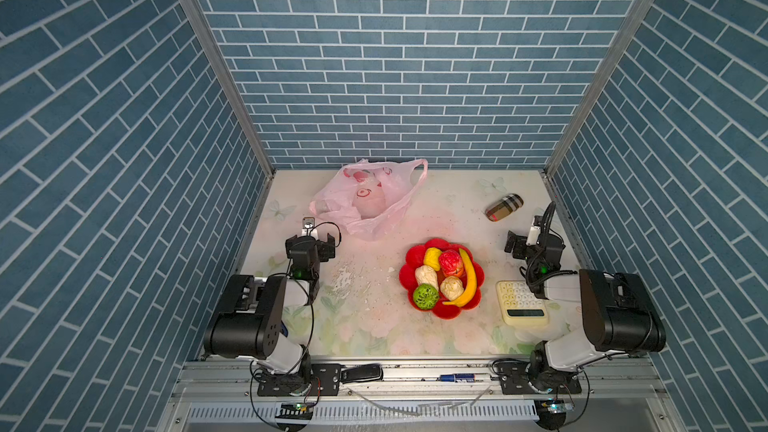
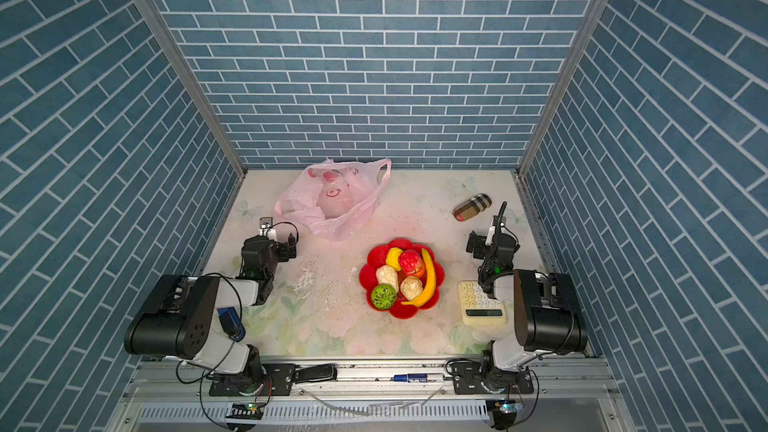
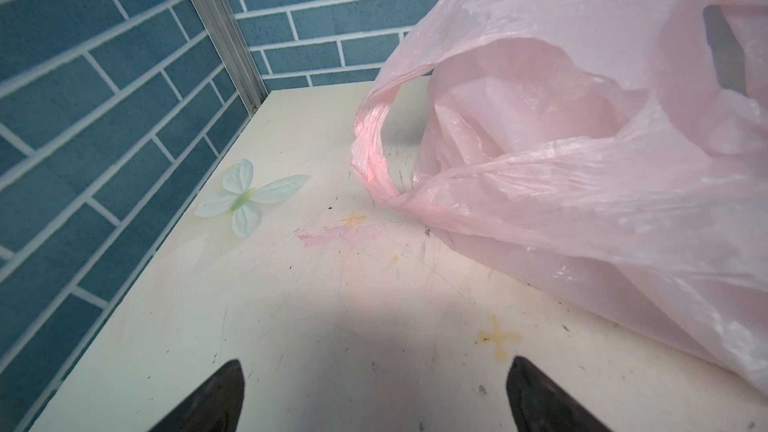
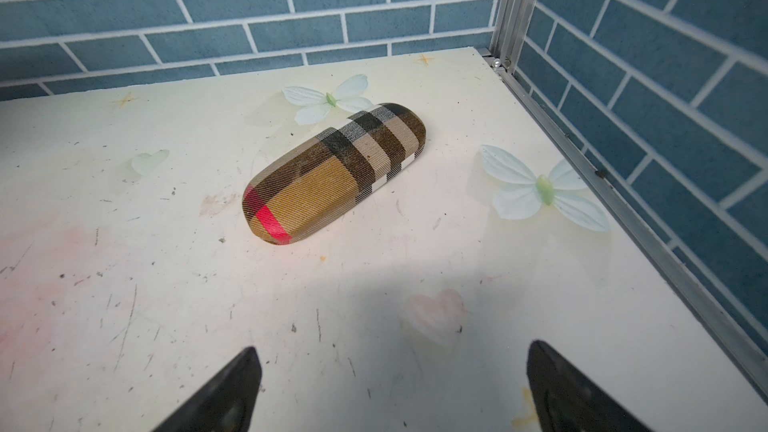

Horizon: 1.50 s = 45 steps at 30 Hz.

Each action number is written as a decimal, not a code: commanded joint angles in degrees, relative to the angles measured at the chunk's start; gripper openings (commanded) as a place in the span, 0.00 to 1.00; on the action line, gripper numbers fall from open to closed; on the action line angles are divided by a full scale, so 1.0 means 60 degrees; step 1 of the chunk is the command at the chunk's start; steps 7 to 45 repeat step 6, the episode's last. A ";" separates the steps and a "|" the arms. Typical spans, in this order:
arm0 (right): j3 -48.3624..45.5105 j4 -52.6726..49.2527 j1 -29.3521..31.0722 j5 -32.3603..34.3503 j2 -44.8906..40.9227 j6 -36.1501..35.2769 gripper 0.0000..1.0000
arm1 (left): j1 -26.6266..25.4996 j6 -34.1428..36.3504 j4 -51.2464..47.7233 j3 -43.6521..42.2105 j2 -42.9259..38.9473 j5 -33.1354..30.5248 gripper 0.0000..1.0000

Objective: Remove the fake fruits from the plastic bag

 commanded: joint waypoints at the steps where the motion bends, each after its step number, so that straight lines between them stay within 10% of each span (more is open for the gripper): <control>1: -0.0021 0.0247 -0.0040 -0.0068 0.0060 -0.0405 0.99 | 0.0057 0.0100 0.0206 0.0145 0.0013 0.0042 0.99; 45: -0.0048 0.0260 -0.0065 -0.0107 0.0035 -0.0381 0.99 | 0.0056 0.0099 0.0207 0.0143 0.0017 0.0043 0.99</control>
